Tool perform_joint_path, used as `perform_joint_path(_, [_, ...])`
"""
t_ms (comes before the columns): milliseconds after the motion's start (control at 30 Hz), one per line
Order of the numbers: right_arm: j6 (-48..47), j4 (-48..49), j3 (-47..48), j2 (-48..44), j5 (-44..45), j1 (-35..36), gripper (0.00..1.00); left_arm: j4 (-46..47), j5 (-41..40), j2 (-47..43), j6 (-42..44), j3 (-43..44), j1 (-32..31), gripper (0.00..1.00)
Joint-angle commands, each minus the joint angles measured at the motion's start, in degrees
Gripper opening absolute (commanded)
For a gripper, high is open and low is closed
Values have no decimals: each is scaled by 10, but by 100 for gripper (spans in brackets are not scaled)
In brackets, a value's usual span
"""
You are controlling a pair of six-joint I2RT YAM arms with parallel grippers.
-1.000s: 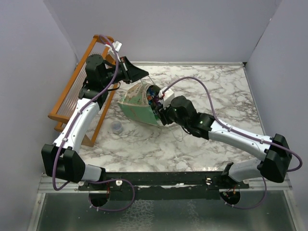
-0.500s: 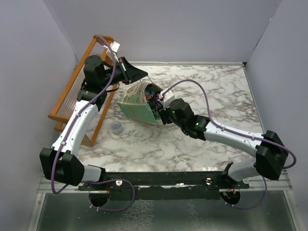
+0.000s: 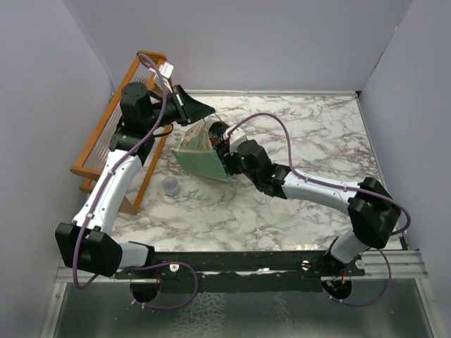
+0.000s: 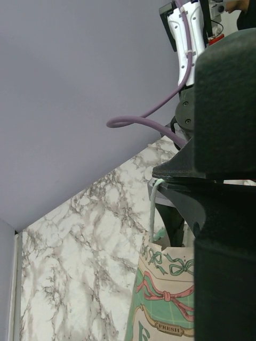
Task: Take the snacks out of the paper bag
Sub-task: Take out the snack from the paper bag.
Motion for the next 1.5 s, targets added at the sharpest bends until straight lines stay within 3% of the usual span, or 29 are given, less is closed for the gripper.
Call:
perform_joint_path(0, [-4,38,26,18,9,-4,43,8,-7,-33,1,28,1,0])
perform_joint_path(200, [12,13,30,-4,-25,-4,20,-10,-16,-43,15,28,1,0])
perform_joint_path(500, [22,-30,28,-79,-93,-4,2,-10,-23,-49,14,16,2,0])
perform_joint_path(767, [25,-73,51,-129,-140,-3,1,-18,-28,-44,20,27,2,0])
perform_joint_path(1100, [38,-126,4,-237,-175,-4,1,-47,-35,-40,45,53,4,0])
perform_joint_path(1333, [20,-123,-25,-382,-143,-4,1,-74,-45,-42,71,56,9,0])
perform_joint_path(1467, [5,-70,-73,-465,-72,-4,1,-81,-50,-40,76,57,11,0])
